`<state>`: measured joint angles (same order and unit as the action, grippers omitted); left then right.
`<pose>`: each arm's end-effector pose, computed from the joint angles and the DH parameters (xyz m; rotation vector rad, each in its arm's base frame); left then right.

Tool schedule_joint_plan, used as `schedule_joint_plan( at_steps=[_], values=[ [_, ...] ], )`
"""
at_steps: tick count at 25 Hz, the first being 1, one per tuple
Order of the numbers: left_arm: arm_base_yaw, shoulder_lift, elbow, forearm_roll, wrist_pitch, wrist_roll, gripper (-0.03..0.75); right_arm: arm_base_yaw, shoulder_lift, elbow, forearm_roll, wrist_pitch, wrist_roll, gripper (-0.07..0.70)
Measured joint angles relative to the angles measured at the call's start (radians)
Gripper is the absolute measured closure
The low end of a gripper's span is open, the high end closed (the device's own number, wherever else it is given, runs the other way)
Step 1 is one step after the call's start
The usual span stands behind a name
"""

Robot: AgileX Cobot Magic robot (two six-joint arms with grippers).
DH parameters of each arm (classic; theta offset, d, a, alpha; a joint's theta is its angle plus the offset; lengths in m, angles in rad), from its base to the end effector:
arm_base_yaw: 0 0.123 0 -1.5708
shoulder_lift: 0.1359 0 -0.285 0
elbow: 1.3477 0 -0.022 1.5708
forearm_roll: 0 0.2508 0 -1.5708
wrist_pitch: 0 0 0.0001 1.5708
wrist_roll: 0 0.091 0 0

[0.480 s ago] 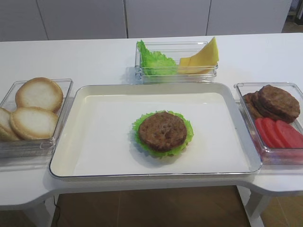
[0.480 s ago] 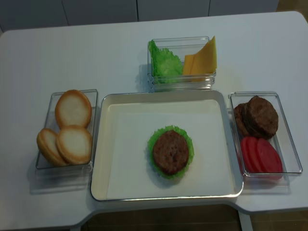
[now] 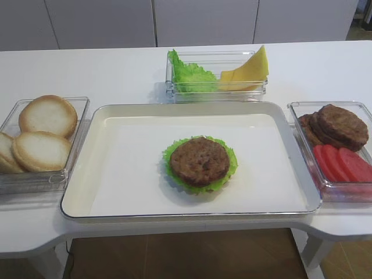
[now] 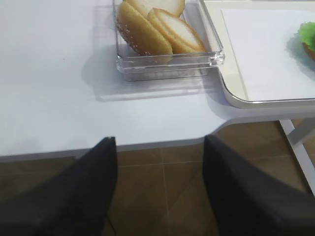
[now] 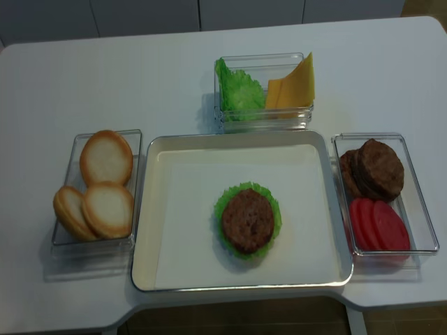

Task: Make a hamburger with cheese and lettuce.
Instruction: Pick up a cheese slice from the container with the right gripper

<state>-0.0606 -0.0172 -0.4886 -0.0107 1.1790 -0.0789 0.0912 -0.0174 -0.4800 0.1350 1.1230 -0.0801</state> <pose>-0.0116 -0.0002 0.2647 -0.0184 2.1582 -0.0937 -0.0093 0.0102 0.2673 -0.1913 2.0971 0.1699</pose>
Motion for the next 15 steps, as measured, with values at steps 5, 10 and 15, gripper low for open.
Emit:
schedule_joint_plan(
  at_steps=[5, 10, 15],
  values=[
    [0.000, 0.000, 0.000, 0.000, 0.000, 0.000, 0.300, 0.000, 0.000, 0.000, 0.000, 0.000, 0.000, 0.286],
    [0.000, 0.000, 0.000, 0.000, 0.000, 0.000, 0.300, 0.000, 0.000, 0.000, 0.000, 0.000, 0.000, 0.286],
    [0.000, 0.000, 0.000, 0.000, 0.000, 0.000, 0.300, 0.000, 0.000, 0.000, 0.000, 0.000, 0.000, 0.299]
  ],
)
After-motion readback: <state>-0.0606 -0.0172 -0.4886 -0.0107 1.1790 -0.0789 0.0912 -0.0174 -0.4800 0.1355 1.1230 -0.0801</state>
